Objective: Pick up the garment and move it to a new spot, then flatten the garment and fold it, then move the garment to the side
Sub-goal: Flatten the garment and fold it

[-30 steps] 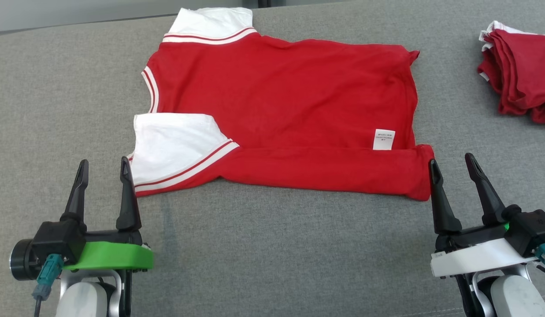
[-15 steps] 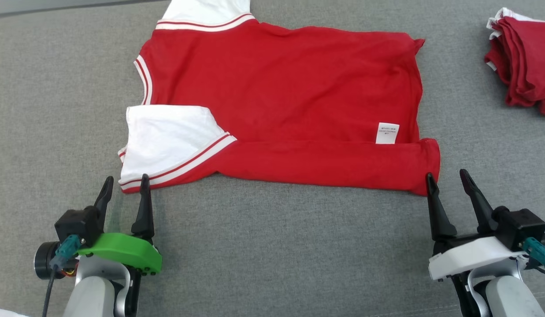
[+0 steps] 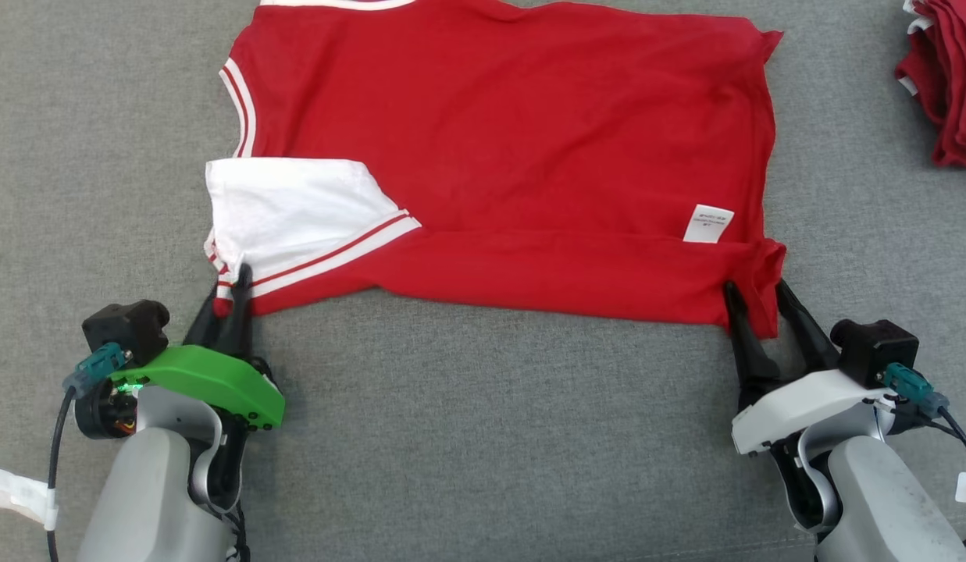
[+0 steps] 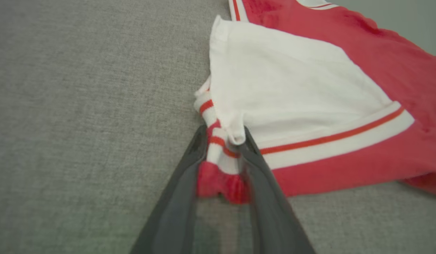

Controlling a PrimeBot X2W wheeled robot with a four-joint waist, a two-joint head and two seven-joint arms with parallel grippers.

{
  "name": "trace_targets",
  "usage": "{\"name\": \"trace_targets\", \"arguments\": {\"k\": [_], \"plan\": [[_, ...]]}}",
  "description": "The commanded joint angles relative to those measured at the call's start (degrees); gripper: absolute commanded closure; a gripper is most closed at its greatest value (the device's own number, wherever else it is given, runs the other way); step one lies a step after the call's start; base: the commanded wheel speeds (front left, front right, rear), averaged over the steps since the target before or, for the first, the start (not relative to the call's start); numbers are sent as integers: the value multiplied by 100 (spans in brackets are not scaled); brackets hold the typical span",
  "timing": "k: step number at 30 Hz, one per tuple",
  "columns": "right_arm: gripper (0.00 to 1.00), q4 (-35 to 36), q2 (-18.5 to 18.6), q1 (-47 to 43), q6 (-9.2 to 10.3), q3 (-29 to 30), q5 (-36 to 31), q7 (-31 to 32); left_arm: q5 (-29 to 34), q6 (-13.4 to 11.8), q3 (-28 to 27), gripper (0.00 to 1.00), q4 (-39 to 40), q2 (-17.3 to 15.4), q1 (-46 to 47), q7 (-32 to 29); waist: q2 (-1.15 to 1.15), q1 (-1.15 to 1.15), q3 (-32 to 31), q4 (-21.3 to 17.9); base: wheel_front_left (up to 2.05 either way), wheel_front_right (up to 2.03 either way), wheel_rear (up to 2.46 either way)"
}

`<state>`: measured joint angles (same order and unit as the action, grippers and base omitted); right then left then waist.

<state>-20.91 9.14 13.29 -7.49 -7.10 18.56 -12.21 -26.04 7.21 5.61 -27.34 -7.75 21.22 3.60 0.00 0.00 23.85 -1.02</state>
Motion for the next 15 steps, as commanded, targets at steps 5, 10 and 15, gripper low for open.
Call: {"name": "trace_targets", "arguments": {"k": [5,10,15], "plan": [[100,-69,165,-49,5,-78,191,-54,-215,34,231,100,139,-152,-132,155,0,0,-86,82,0,0,0],[100,236,315,-460,5,107,291,-79,-374,36,330,100,490,-342,-414,293,0,0,-425,256,0,0,0],[100,775,499,-1064,5,186,339,226,-360,-110,401,100,958,-480,-1021,75,0,0,-826,408,0,0,0]]}}
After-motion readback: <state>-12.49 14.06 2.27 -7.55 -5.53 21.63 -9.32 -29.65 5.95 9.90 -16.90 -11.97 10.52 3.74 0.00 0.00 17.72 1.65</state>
